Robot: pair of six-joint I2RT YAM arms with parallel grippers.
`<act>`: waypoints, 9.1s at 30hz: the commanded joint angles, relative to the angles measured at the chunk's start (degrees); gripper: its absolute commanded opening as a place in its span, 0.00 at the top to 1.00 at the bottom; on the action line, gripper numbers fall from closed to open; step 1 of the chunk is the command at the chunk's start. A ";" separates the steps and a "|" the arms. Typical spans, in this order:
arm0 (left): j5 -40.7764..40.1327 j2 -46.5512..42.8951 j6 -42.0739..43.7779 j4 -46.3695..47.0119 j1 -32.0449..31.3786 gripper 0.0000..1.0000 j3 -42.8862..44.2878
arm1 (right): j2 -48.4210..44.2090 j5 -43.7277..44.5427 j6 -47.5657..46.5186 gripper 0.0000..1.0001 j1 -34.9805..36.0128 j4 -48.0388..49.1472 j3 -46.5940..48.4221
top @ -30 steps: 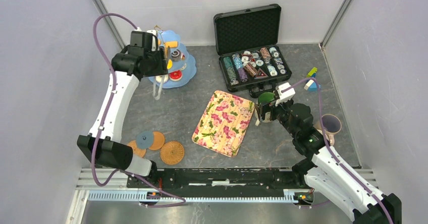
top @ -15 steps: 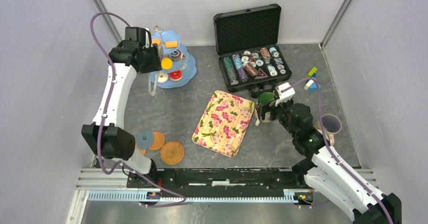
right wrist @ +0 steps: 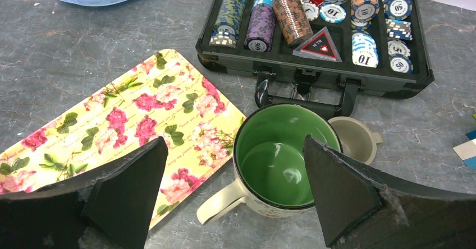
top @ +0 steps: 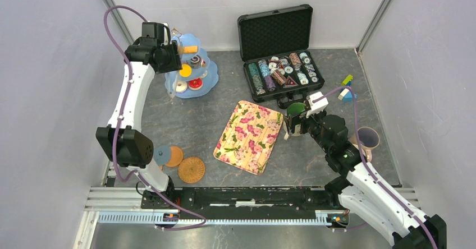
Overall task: Serve the afternoon tea
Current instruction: Place the desert on the desert table, then place the clamp on the tray, then move the coaster to the center of the board, then pick up the cup at the center of the board.
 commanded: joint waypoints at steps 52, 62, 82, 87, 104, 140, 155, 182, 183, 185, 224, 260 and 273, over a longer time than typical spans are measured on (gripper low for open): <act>1.03 -5.03 3.05 2.35 0.05 0.41 3.55 | -0.35 0.36 0.08 0.02 -0.05 1.23 0.15; 6.89 -14.31 2.71 2.44 -1.56 0.42 -4.60 | -0.05 -0.01 0.28 0.02 -0.06 1.40 0.17; -0.80 -16.48 -9.13 13.53 -31.92 0.44 -32.02 | 1.18 -0.05 0.59 0.02 -0.03 1.38 0.42; -4.89 -17.01 -22.02 24.61 -42.58 0.43 -44.48 | 2.05 -0.35 0.75 0.02 -0.05 1.75 0.52; -19.51 -8.13 -27.26 37.45 -51.97 0.42 -54.75 | 2.03 -1.13 1.05 0.02 -0.05 1.80 -0.10; -21.37 -24.72 -38.77 5.14 -47.53 0.00 -50.89 | 0.47 -3.42 1.59 0.02 -0.06 2.96 -1.74; -16.85 -41.19 -63.91 13.35 -37.58 0.00 -78.24 | 1.25 -4.22 1.86 0.02 -0.08 3.09 -1.93; -11.61 -0.07 -39.68 44.70 -18.65 0.03 -53.99 | 3.05 -2.39 1.36 0.02 -0.05 2.48 -1.13; -11.89 1.05 -39.47 45.24 -18.52 0.03 -53.24 | 3.09 -2.20 1.34 0.02 -0.05 2.31 -1.00; -12.50 3.43 -38.52 45.30 -18.50 0.03 -50.65 | 3.13 -2.03 1.31 0.02 -0.05 2.01 -0.75; 15.41 -6.36 -20.94 53.16 -39.81 0.04 -39.15 | -3.71 4.87 3.93 0.02 -0.05 -2.37 1.58; -18.37 27.14 -9.79 31.95 -62.11 0.71 -6.59 | -27.21 18.35 3.60 0.02 -0.05 -9.40 0.42; -15.51 16.22 -8.20 33.13 -62.35 0.98 -6.18 | -27.53 18.90 3.71 0.02 -0.05 -8.92 0.79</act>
